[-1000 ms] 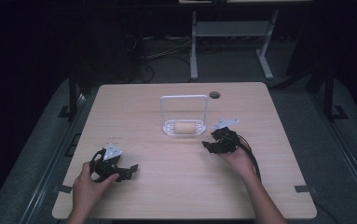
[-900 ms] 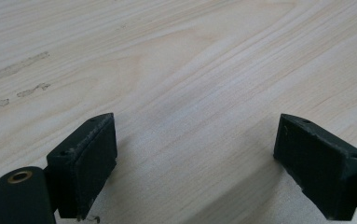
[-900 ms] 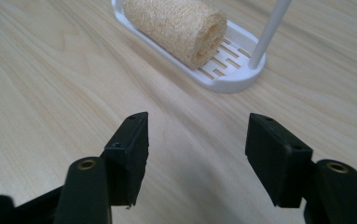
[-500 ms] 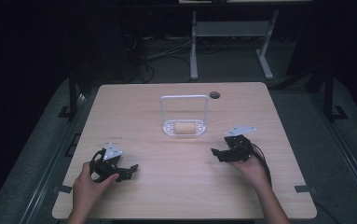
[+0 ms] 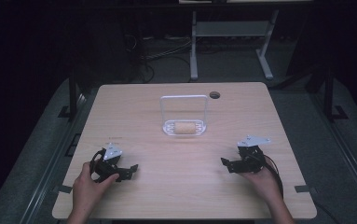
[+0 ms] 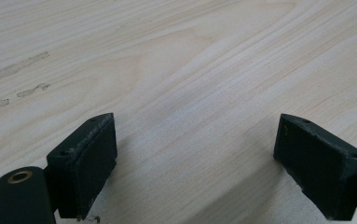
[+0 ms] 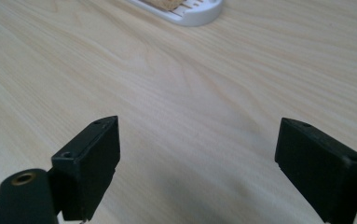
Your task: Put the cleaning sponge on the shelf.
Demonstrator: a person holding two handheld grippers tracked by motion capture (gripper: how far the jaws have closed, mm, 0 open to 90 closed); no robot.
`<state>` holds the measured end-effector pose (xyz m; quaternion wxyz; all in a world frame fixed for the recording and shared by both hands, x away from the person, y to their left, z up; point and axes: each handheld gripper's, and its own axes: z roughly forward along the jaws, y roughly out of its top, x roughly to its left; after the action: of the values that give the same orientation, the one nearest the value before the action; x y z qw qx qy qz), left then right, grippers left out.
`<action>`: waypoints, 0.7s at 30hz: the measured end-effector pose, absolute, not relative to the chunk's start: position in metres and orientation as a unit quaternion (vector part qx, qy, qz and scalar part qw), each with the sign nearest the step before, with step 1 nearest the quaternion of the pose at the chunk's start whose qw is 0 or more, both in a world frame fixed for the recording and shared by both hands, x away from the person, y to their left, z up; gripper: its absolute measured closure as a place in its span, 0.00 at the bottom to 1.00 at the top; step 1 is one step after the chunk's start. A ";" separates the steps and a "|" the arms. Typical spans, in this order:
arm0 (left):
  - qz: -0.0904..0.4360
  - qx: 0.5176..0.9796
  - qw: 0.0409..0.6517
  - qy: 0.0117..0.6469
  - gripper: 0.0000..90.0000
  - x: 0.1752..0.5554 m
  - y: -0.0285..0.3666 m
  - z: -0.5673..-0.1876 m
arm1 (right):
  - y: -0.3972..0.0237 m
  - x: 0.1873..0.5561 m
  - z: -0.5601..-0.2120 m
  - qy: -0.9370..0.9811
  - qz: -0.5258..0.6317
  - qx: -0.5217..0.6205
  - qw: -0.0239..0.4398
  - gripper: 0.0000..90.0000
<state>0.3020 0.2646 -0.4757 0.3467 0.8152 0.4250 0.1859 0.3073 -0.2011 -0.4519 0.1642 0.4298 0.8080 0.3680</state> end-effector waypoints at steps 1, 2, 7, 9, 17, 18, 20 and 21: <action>0.186 0.815 0.347 0.425 0.14 0.302 0.265 -0.476 | -0.203 0.305 -0.453 0.808 0.367 0.431 0.165 0.15; 0.186 0.815 0.347 0.425 0.14 0.302 0.265 -0.476 | -0.204 0.304 -0.453 0.807 0.366 0.433 0.166 0.15; 0.186 0.815 0.347 0.425 0.14 0.302 0.265 -0.476 | -0.210 0.295 -0.459 0.807 0.361 0.437 0.167 0.15; 0.186 0.815 0.347 0.425 0.14 0.302 0.265 -0.476 | -0.213 0.291 -0.462 0.806 0.361 0.439 0.164 0.15; 0.186 0.815 0.347 0.425 0.14 0.302 0.265 -0.476 | -0.223 0.278 -0.475 0.801 0.352 0.452 0.174 0.15; 0.186 0.815 0.347 0.425 0.14 0.302 0.265 -0.476 | -0.224 0.276 -0.477 0.800 0.351 0.454 0.176 0.15; 0.186 0.815 0.347 0.425 0.14 0.302 0.265 -0.476 | -0.224 0.273 -0.482 0.801 0.347 0.454 0.180 0.14; 0.186 0.815 0.347 0.425 0.14 0.302 0.265 -0.476 | -0.225 0.271 -0.482 0.800 0.349 0.454 0.180 0.14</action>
<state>0.3020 0.2646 -0.4757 0.3468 0.8152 0.4251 0.1860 0.2714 -0.2247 -0.4816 0.1802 0.4540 0.7999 0.3485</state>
